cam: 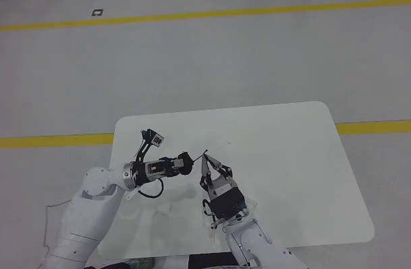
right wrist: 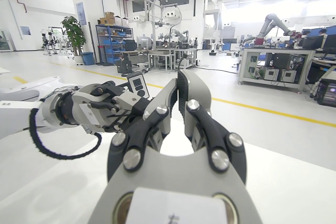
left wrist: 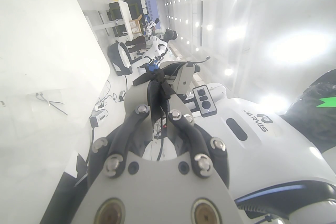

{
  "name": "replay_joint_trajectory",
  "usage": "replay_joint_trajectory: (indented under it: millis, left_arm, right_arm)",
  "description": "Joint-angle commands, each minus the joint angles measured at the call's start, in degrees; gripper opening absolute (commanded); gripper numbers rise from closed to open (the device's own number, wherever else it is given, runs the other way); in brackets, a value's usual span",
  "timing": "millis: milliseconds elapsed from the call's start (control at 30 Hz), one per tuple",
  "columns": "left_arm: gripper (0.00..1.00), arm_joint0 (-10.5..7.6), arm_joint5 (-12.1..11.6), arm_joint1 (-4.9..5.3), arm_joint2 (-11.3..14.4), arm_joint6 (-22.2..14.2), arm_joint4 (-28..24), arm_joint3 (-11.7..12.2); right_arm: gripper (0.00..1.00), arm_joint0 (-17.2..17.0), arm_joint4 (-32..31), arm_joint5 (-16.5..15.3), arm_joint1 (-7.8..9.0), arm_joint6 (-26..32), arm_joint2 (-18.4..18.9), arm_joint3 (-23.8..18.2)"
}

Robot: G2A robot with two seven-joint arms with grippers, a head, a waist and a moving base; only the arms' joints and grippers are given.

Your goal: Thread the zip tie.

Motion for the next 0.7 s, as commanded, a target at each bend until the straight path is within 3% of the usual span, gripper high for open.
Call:
replay_joint_trajectory:
  millis: [0,667]
  left_arm:
    - [0.0,0.0,0.0,0.0,0.0,0.0,0.0,0.0]
    - [0.0,0.0,0.0,0.0,0.0,0.0,0.0,0.0]
  right_arm:
    - [0.0,0.2,0.0,0.0,0.05,0.1,-0.4,0.0]
    - [0.0,1.3,0.0,0.0,1.85,0.6,-2.9,0.4]
